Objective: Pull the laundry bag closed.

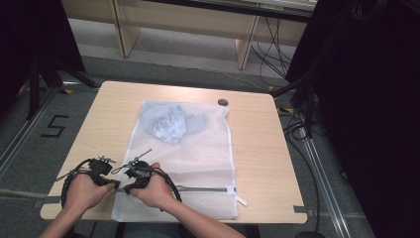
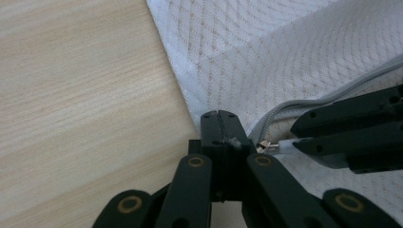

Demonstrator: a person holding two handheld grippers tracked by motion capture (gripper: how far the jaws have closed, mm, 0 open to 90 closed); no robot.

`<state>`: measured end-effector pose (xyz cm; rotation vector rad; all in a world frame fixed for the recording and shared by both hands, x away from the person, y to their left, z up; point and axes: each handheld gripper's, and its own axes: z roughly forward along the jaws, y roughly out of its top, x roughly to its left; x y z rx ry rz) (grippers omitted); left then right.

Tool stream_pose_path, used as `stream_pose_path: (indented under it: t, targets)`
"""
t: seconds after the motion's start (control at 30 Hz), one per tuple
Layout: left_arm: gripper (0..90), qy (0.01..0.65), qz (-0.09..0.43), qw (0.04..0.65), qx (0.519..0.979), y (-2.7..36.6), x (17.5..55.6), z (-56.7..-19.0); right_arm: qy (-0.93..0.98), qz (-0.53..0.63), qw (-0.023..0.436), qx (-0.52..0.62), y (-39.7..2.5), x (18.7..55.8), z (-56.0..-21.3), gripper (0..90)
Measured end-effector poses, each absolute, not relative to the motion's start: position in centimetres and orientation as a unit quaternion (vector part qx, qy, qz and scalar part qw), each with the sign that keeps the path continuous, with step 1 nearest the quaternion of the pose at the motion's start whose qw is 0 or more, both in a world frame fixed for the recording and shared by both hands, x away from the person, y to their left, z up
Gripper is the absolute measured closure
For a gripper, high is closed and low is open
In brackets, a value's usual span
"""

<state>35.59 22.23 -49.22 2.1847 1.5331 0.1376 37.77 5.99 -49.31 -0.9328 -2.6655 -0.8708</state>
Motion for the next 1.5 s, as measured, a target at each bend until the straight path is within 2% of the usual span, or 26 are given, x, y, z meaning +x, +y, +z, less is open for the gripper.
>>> stream_pose_path:
  t: [0.63,1.27,1.5]
  targets:
    - [90.0,0.563,0.05,0.23,0.793,22.2,35.6,-49.2,-0.911,-0.292,0.056,-0.285,5.5,37.6,-48.8,87.0]
    - [90.0,0.56,0.049,0.233,0.794,22.2,35.7,-49.2,-0.904,-0.275,0.055,-0.323,5.4,36.8,-48.4,87.0]
    - [90.0,0.559,0.046,0.232,0.795,22.3,35.7,-49.2,-0.907,-0.278,0.041,-0.315,5.1,36.8,-48.4,87.0]
